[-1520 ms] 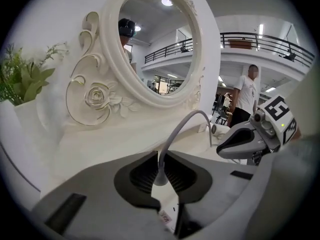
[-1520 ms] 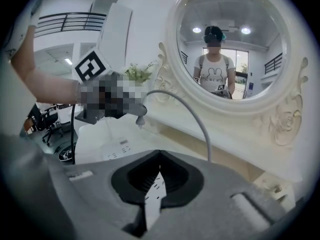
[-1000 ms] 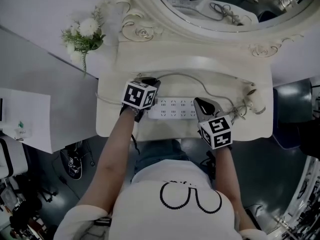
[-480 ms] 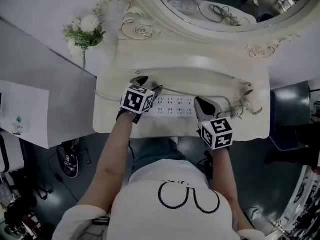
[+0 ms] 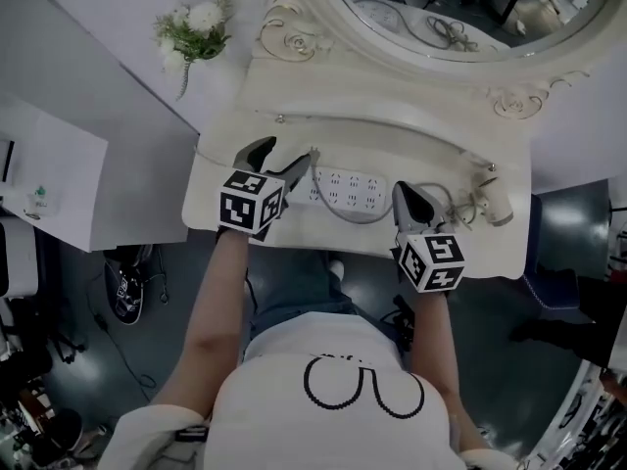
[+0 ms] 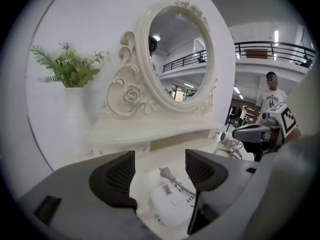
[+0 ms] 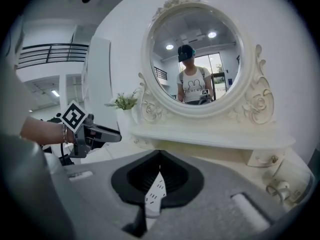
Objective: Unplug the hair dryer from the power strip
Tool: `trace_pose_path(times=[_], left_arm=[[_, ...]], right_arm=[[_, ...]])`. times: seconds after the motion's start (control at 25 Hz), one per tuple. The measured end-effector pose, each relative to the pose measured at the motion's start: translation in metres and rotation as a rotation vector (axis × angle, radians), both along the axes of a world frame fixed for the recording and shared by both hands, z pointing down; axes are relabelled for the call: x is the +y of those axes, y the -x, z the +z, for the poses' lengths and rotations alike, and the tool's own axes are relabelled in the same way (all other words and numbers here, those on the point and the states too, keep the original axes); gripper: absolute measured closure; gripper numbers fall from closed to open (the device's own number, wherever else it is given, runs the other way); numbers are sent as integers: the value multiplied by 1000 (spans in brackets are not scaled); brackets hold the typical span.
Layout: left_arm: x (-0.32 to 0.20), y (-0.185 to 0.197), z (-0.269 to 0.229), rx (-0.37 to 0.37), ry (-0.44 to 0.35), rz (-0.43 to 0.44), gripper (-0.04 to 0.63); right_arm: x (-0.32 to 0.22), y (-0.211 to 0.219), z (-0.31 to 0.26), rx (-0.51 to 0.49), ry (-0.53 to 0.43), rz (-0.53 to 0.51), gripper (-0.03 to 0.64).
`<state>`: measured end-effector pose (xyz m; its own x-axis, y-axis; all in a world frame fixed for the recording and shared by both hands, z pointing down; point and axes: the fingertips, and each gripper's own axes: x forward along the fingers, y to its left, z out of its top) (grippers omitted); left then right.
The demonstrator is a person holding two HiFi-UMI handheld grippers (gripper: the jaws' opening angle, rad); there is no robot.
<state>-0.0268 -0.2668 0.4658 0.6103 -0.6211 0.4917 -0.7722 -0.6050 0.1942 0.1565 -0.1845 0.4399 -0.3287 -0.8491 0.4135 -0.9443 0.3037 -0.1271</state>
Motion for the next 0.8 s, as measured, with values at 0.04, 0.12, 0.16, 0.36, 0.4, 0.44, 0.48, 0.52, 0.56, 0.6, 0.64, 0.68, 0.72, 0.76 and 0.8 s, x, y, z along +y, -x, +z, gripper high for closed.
trace_pose_path(times=[0.04,0.12,0.16,0.36,0.4,0.44,0.48,0.52,0.56,0.6,0.64,0.68,0.72,0.76,0.8], left_arm=[[5,3,-7,13,-23,-19,285],[16,8,-22,41,-73,-51,285],[21,10,-29,59,-99,-62,285],[46,16,-62,121,-214,-75,285],[49,16,-68,124,-234,-74,286],[51,17,-73,126,-251,-70,287],[52,17,-78,128,-268,-66,287],[53,17,-83,130,-284,-59,287],[54,17,-88,131,-299,-53,287],[54,17,-93,132,-313,-46,287],[54,18,-97,135,-325,-42,288],[54,19,-101,139,-334,-39,288],[55,22,-105,148,-340,-39,290],[56,24,-109,157,-344,-38,290],[57,28,-113,166,-348,-38,291]], right_arm=[[4,0,-4,-6,-14,1,616],[10,-1,-11,-15,-42,3,617],[13,-1,-14,-18,-55,3,616],[24,1,-30,-27,-117,10,616],[25,1,-34,-26,-131,16,617],[26,1,-37,-24,-145,21,616],[27,2,-40,-21,-156,27,617],[28,3,-44,-18,-167,32,617],[28,4,-47,-12,-178,37,617],[29,5,-51,-6,-188,41,617],[30,7,-55,1,-198,46,617],[31,9,-59,10,-206,52,617],[33,11,-63,21,-214,59,617],[34,13,-68,32,-223,67,617],[36,16,-73,42,-234,76,617]])
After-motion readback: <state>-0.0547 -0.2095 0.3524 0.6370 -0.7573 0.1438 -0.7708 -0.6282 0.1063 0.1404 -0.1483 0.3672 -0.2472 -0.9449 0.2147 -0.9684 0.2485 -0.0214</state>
